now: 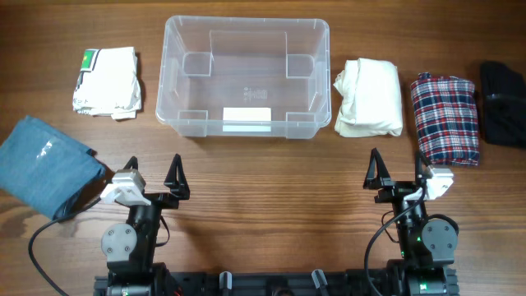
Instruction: Pack container
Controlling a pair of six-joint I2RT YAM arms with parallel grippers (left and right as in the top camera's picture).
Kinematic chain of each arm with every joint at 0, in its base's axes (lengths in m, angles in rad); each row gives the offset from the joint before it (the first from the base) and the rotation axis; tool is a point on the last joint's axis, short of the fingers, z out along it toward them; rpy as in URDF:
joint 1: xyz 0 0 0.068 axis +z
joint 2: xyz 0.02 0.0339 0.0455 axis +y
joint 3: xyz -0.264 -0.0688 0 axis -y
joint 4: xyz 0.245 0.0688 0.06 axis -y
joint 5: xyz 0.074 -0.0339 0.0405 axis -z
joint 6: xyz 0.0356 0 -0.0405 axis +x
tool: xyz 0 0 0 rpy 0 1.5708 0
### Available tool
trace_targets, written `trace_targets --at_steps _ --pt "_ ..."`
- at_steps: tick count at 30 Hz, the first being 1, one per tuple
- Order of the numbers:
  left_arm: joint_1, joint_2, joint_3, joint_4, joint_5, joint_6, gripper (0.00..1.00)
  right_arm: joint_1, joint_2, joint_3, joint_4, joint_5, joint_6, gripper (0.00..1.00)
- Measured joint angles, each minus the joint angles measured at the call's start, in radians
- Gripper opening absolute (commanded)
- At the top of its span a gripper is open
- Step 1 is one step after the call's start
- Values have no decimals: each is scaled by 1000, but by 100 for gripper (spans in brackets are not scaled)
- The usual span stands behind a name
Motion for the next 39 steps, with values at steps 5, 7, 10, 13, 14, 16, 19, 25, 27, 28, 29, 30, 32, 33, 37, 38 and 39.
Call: trace_targets --at_steps 5,7,10,13,14,16,19,25,27,28,29,30,32,33,37,38,39 --pt "0 0 0 0 0 0 100 0 0 0 0 0 0 100" --pt "0 0 0 0 0 0 100 0 0 0 0 0 0 100" --pt "0 0 0 0 0 0 100 0 0 0 0 0 0 100" --pt "0 0 0 0 0 0 100 0 0 0 0 0 0 100" --pt "0 0 0 0 0 0 100 0 0 0 0 0 0 100" --pt "0 0 0 0 0 0 100 0 0 0 0 0 0 100" --pt "0 0 0 0 0 0 100 0 0 0 0 0 0 100" --pt "0 0 0 0 0 0 100 0 0 0 0 0 -1 100" --pt "0 0 0 0 0 0 100 0 0 0 2 0 5 100" --pt "0 0 0 0 0 0 100 0 0 0 13 -10 21 100" --pt "0 0 0 0 0 0 100 0 0 0 21 -20 35 100" --pt "0 0 0 0 0 0 100 0 0 0 34 -35 55 100" --pt "0 0 0 0 0 0 100 0 0 1 39 -50 81 100" --pt "0 0 0 0 0 0 100 0 1 11 37 -56 93 100" --pt "0 1 0 -1 0 0 100 0 124 187 -17 -63 99 100" --pt "0 1 0 1 0 0 100 0 172 243 -38 -66 99 100" --pt "0 1 0 0 0 0 100 0 242 316 -79 -68 98 100"
